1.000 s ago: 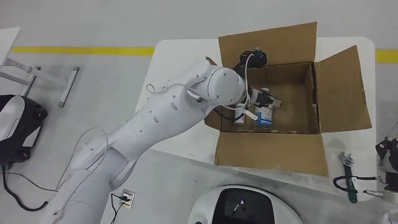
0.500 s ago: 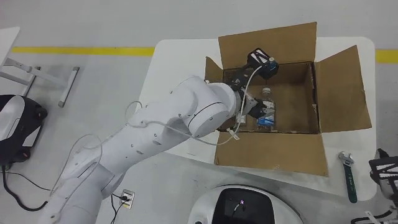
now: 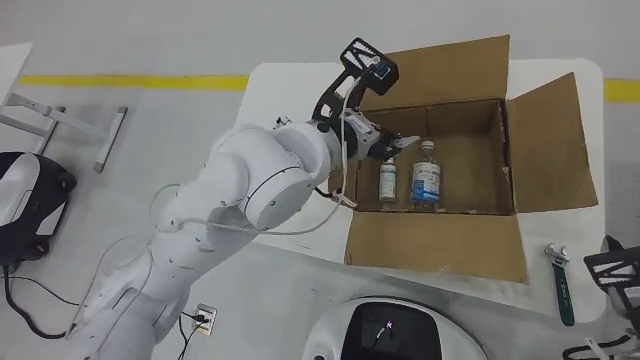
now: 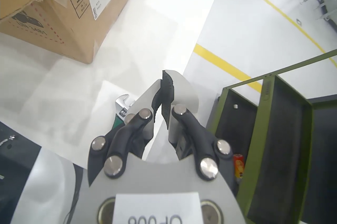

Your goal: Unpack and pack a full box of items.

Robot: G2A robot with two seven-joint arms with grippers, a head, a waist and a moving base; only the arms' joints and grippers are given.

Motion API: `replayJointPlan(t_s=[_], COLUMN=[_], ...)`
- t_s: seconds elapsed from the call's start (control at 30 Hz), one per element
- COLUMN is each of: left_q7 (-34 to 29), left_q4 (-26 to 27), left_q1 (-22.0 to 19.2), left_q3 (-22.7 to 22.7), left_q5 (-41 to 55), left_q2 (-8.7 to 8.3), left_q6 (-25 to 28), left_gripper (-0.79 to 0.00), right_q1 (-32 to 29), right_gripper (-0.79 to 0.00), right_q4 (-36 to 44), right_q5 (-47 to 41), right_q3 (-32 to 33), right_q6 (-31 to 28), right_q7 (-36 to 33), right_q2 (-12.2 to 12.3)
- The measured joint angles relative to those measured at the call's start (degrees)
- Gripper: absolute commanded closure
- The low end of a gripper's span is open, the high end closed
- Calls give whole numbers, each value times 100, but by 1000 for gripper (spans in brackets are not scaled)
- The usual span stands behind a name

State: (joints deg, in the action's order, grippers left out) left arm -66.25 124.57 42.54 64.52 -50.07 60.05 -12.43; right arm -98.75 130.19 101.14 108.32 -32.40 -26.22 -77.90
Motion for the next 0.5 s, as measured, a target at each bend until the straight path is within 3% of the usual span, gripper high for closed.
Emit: replayJointPlan(t_s=[0.2, 0.33, 0.5], left_q7=[10, 39, 63], left_q4=[75, 124, 179], left_q1=[285, 404, 489], left_q3=[520, 711, 786], left_q5=[-48, -30, -59], left_q2=[-62, -79, -87], left_q6=[101, 131, 167], left_gripper=[-785, -785, -785], right_q1=[162, 464, 701], right_gripper=[0, 0, 0], right_q4=[167, 140, -43], right_q5=[701, 164, -567], right_q3=[-389, -593, -768], right_q6=[-144, -756, -945], right_q7=[-1572, -2884, -3651], right_q2=[23, 31, 58])
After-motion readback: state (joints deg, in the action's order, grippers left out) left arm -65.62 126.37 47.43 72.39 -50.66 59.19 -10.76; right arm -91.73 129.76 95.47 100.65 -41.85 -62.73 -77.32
